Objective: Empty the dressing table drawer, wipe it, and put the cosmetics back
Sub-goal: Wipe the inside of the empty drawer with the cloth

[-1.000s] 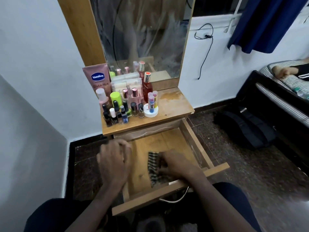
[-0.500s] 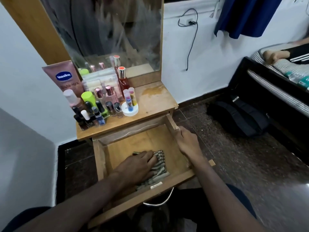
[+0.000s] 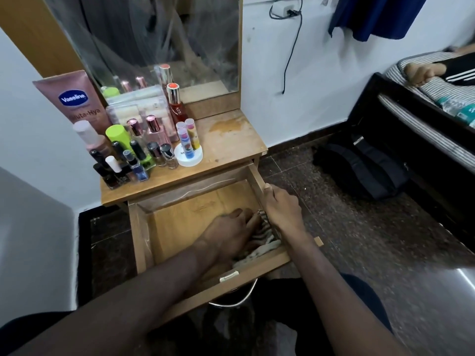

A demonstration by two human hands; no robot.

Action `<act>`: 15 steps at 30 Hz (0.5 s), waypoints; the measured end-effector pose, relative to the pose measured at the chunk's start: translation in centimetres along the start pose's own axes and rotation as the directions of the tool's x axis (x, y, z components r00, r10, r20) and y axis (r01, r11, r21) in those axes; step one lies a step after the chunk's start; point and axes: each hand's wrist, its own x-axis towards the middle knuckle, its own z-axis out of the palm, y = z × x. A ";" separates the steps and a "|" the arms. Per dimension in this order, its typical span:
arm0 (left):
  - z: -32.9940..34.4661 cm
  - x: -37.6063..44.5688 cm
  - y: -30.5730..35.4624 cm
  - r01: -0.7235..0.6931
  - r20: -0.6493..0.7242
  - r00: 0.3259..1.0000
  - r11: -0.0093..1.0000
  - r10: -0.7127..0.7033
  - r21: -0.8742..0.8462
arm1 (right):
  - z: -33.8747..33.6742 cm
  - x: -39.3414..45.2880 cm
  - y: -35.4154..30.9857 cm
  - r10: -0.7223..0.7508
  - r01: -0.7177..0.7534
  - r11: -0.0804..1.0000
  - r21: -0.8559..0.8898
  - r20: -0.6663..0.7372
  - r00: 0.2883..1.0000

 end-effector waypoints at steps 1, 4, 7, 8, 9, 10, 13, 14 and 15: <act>-0.4 -0.8 -0.9 0.000 0.014 1.000 1.000 0.000 -0.003 | -0.1 0.0 0.1 -0.001 0.001 1.000 0.010 0.012 1.000; -1.2 -4.2 -3.4 0.022 0.082 0.996 1.000 -0.022 -0.001 | -0.2 0.1 0.2 0.000 -0.001 0.999 0.043 0.021 1.000; -1.7 -6.0 -3.2 0.084 0.093 0.992 0.996 -0.085 0.016 | -0.2 -0.1 0.1 0.017 -0.017 0.999 0.048 0.014 1.000; -1.8 -5.5 -2.5 0.105 0.092 0.990 0.994 -0.108 0.028 | -0.2 -0.1 0.0 0.024 -0.024 0.999 0.042 0.011 1.000; -2.0 -4.6 -1.5 0.125 0.093 0.987 0.992 -0.127 0.031 | -0.2 -0.1 -0.1 0.028 -0.028 0.999 0.033 0.008 1.000; -2.0 -3.4 -0.4 0.136 0.091 0.986 0.991 -0.137 0.018 | -0.1 -0.2 -0.2 0.029 -0.029 0.999 0.026 0.004 1.000; -1.6 0.6 2.7 0.156 0.062 0.986 0.986 -0.152 -0.064 | -0.1 -0.4 -0.5 0.020 -0.020 1.000 0.010 -0.010 1.000; -1.5 1.4 3.2 0.170 0.058 0.984 0.983 -0.166 -0.070 | 0.0 -0.4 -0.5 0.022 -0.021 1.000 0.010 -0.011 1.000; -1.5 1.8 3.4 0.185 0.058 0.982 0.980 -0.182 -0.069 | -0.1 -0.4 -0.5 0.023 -0.023 1.000 0.012 -0.009 1.000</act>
